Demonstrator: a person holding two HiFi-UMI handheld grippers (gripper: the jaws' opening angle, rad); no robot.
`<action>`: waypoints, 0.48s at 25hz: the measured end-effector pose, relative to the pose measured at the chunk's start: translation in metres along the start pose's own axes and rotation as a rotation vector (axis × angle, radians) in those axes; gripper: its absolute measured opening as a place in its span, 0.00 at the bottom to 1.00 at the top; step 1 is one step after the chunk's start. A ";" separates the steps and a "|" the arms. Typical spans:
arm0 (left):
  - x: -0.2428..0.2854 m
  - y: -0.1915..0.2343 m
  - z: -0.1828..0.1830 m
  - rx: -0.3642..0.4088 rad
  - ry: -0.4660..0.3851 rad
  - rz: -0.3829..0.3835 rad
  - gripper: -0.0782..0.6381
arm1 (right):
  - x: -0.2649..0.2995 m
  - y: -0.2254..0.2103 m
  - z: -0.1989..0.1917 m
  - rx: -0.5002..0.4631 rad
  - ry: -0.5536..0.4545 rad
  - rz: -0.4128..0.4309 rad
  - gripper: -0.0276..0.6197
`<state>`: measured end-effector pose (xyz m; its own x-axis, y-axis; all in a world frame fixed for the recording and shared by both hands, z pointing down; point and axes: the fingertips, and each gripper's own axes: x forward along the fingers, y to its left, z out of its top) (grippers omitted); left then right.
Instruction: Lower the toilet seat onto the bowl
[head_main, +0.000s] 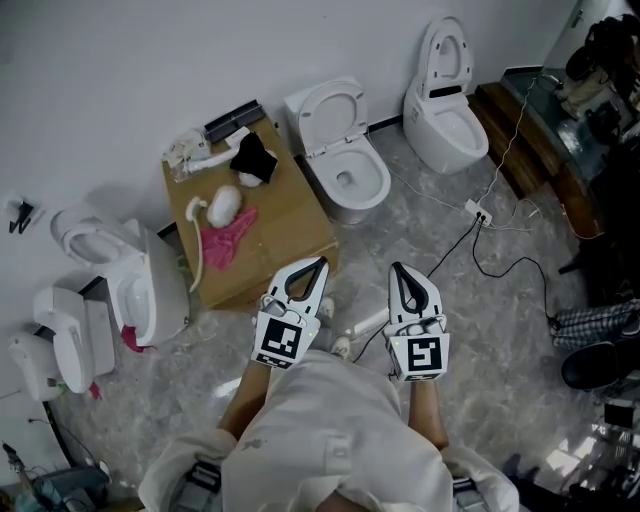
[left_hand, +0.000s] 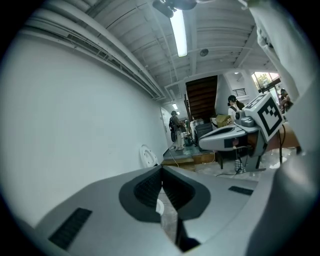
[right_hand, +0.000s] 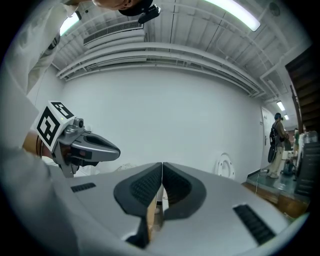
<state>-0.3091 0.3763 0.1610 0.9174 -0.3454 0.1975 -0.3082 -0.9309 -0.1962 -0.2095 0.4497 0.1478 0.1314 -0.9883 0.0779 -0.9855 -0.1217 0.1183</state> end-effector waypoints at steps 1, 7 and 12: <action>0.004 0.002 0.000 0.002 -0.001 -0.003 0.13 | 0.004 0.000 0.001 0.009 -0.005 0.007 0.05; 0.032 0.019 -0.003 0.001 -0.001 -0.017 0.13 | 0.034 -0.008 0.000 0.014 0.002 0.013 0.05; 0.064 0.040 -0.004 -0.005 0.000 -0.038 0.13 | 0.065 -0.024 -0.003 0.025 0.020 -0.007 0.05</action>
<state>-0.2636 0.3165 0.1700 0.9286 -0.3098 0.2043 -0.2745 -0.9439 -0.1836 -0.1768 0.3884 0.1525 0.1402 -0.9853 0.0972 -0.9869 -0.1312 0.0940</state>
